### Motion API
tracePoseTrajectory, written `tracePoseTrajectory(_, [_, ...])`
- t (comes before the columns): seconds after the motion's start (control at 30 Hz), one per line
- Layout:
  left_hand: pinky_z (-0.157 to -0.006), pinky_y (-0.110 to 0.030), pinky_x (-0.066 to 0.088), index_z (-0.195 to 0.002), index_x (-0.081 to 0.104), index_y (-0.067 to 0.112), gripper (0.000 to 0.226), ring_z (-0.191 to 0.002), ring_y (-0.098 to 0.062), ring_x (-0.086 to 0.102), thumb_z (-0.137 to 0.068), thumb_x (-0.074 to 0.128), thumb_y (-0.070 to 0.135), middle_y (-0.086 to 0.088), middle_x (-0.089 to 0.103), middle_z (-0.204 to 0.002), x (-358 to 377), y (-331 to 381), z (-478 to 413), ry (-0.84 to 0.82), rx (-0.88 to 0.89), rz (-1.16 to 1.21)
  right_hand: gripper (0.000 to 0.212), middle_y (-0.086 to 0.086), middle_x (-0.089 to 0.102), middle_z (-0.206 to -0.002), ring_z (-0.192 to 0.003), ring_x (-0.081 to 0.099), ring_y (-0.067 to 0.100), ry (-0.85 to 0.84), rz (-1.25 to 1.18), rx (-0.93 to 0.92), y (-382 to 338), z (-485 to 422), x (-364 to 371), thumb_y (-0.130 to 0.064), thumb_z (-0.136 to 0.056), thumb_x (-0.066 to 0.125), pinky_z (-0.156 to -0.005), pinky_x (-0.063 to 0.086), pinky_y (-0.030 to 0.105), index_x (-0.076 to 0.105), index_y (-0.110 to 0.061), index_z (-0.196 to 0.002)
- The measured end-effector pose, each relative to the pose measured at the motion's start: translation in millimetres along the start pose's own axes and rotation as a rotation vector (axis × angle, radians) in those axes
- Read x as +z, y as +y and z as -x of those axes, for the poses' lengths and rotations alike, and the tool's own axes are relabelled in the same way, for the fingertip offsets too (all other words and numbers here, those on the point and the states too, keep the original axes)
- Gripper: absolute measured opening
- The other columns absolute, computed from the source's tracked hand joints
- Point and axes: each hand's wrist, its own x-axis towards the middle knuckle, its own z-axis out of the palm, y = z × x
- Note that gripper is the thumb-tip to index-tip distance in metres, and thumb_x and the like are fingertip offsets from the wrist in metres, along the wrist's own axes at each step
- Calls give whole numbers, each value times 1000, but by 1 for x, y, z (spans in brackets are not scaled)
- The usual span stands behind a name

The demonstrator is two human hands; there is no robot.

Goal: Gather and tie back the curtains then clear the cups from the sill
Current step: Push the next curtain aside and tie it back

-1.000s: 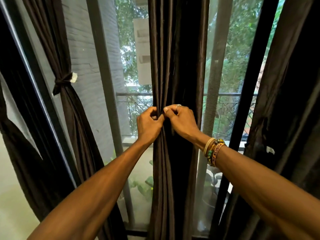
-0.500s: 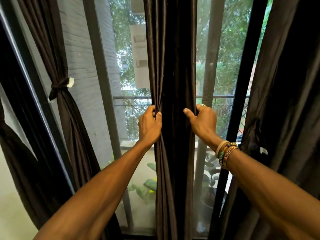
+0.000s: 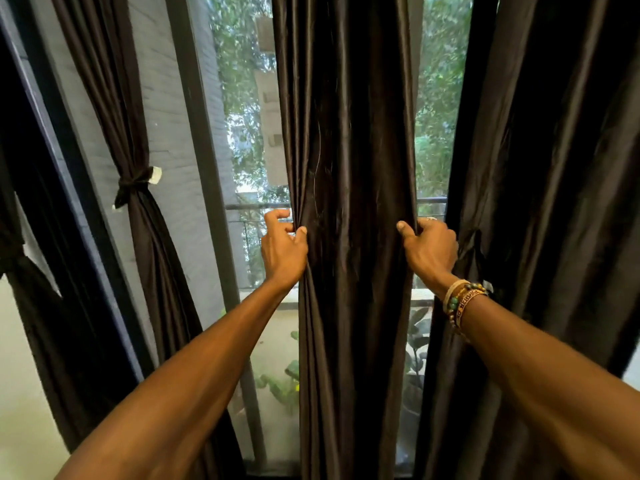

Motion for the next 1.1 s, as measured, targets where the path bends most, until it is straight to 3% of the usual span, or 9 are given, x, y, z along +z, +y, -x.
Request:
tracePoseTrajectory(0.13, [-72,-22,39,-120,61,7,26,-77,-13,57,-95,62,16,2,61,-90,-1,9,6,-56,26,-22,32,20,71,-100,-104,60,44,-59,-45,-29,2,16,-6,-36,-98,57,-80,47,43,72,-8,-102])
tracePoseTrajectory(0.33, [-86,-27,45,-115,64,8,26,-102,-23,63,-92,64,20,-11,65,-112,36,36,23,-126,46,-3,55,1,49,-52,-53,46,18,-293,-396,-170,-41,50,7,-43,-101,47,-56,35,36,49,-8,-58])
tracePoseTrajectory(0.43, [-80,-31,47,-116,58,11,32,-99,-24,63,-95,59,36,-9,67,-108,44,45,30,-158,-93,149,82,2,63,-62,-59,55,15,-427,-435,-173,-58,66,3,-72,-95,21,-57,43,34,65,-6,-71])
tracePoseTrajectory(0.53, [-83,-31,51,-122,49,13,64,-97,-19,64,-82,66,61,-4,66,-109,39,45,35,-190,-174,275,87,2,75,-92,-83,68,13,-546,-650,16,-60,62,10,-77,-91,12,-79,54,34,74,-16,-94])
tracePoseTrajectory(0.67, [-86,-40,53,-116,51,15,48,-98,-24,64,-84,69,47,-5,66,-107,30,34,28,-89,-116,165,67,6,77,-84,-78,67,19,-620,-827,247,-55,44,14,-54,-103,26,-74,48,33,75,-11,-89])
tracePoseTrajectory(0.8, [-81,-36,51,-116,50,11,34,-87,-18,60,-94,62,34,-4,63,-102,18,33,25,-168,-69,170,22,10,71,-102,-96,66,26,-252,-745,203,-51,13,21,-26,-93,67,-71,48,22,71,-7,-104])
tracePoseTrajectory(0.9, [-87,-46,53,-112,56,15,37,-95,-19,65,-87,59,42,-3,67,-106,13,31,28,-214,-12,240,68,10,55,-136,-122,52,20,-454,-794,217,-52,-11,32,-32,-86,76,-94,41,32,48,-5,-142])
tracePoseTrajectory(1.0, [-91,-42,53,-118,56,17,33,-101,-14,65,-90,57,35,0,67,-111,6,28,26,-279,2,273,63,1,64,-132,-124,56,19,-756,-934,193,-56,-25,46,-42,-80,76,-110,36,44,60,-13,-133])
tracePoseTrajectory(1.1, [-94,-32,52,-123,54,21,29,-105,-7,65,-94,57,25,4,66,-116,0,27,25,-325,22,362,71,14,70,-121,-118,63,32,-994,-1138,172,-57,-36,61,-47,-64,88,-98,53,43,69,-7,-119])
